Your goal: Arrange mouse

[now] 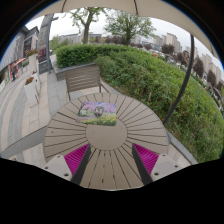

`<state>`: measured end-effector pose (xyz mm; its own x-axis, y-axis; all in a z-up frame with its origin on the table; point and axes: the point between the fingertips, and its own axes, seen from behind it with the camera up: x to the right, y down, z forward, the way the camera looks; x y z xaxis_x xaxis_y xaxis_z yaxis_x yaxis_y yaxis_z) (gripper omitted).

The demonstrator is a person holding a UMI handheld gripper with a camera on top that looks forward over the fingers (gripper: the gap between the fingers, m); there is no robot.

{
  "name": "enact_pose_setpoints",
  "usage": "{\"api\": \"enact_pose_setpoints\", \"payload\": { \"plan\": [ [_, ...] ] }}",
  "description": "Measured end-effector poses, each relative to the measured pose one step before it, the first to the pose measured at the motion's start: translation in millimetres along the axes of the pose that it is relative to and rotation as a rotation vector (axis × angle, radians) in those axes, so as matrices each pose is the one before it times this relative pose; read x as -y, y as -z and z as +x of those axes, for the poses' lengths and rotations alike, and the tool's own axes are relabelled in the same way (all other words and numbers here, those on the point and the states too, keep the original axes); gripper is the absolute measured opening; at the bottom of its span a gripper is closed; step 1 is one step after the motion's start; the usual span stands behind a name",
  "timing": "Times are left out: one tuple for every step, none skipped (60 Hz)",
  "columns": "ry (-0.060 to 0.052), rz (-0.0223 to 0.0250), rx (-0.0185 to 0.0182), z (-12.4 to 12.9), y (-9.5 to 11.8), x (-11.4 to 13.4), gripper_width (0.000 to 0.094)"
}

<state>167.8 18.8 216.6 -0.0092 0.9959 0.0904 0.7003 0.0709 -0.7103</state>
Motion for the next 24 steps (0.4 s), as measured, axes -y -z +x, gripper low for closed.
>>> {"api": "enact_pose_setpoints", "payload": {
  "plan": [
    [-0.0015,-0.00114,0.00701,-0.2,2.6,-3.07,0.0844],
    [-0.0028,-0.00046,0.0074,-0.39,2.15,-2.92,0.0844],
    [-0.0022,0.00085,0.008,-0.78,1.67,-2.08,0.0845],
    [-0.0016,0.00128,0.00774,-0.78,1.32,-1.87,0.0845],
    [-0.0008,0.00099,0.0071,0.16,3.34,-1.7,0.0845],
    [0.0009,0.00034,0.00422,0.11,1.59,-1.45,0.0846],
    [0.0024,-0.00052,0.0014,0.74,1.34,-1.31,0.0846],
    [0.0039,-0.00086,-0.00086,1.48,1.08,-1.13,0.0845],
    [0.0046,0.00057,-0.00287,1.97,1.26,-2.03,0.0844],
    [0.0035,0.00051,-0.00286,1.82,0.99,-0.38,0.0845],
    [0.0035,-0.00006,-0.00236,2.27,1.15,0.04,0.0846],
    [0.003,0.00149,-0.00092,1.41,0.92,0.22,0.0844],
    [0.0027,0.00276,-0.00028,1.33,0.88,0.38,0.0842],
    [0.0027,0.00329,0.00004,1.14,0.89,0.49,0.0843],
    [0.0021,0.00265,0.00028,0.81,1.09,0.52,0.0842],
    [0.0017,0.00238,0.00049,0.52,0.76,-0.02,0.0843],
    [0.0005,0.00081,0.00047,0.63,1.0,-0.21,0.0844],
    [-0.0006,0.00066,0.00135,0.33,1.1,-0.14,0.0843],
    [-0.0006,0.00064,0.00203,-0.14,1.07,-0.25,0.0844],
    [-0.0005,0.00085,0.0033,-0.37,0.95,-0.53,0.0844],
    [-0.0014,-0.00072,0.00427,-0.94,1.13,-0.86,0.0844],
    [-0.0022,-0.00148,0.00408,-0.99,0.81,-1.0,0.0843],
    [-0.0025,-0.00145,0.00366,-1.05,0.88,-1.22,0.0843],
    [-0.0041,-0.00188,0.00307,-0.17,-1.0,-0.77,0.0843]
  ]
}}
